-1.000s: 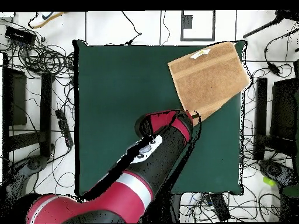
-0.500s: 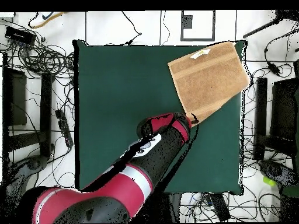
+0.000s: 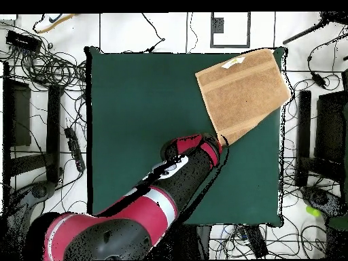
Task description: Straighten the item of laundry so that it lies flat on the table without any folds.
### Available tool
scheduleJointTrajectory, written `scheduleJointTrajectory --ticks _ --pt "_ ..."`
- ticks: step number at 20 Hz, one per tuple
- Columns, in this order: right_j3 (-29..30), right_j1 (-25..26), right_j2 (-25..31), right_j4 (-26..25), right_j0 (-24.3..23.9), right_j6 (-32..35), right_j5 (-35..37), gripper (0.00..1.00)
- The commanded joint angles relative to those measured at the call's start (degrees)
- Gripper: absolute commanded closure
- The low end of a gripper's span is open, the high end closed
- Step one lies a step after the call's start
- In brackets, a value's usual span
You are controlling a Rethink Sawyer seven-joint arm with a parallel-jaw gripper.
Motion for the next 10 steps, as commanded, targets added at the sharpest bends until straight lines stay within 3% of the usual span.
scheduleJointTrajectory --ticks 1,10 --pt "-0.31 2.65 8.86 7.12 0.79 17.79 -2.07 0.0" --pt "-1.36 3.61 7.49 6.33 0.74 17.31 -10.72 0.0"
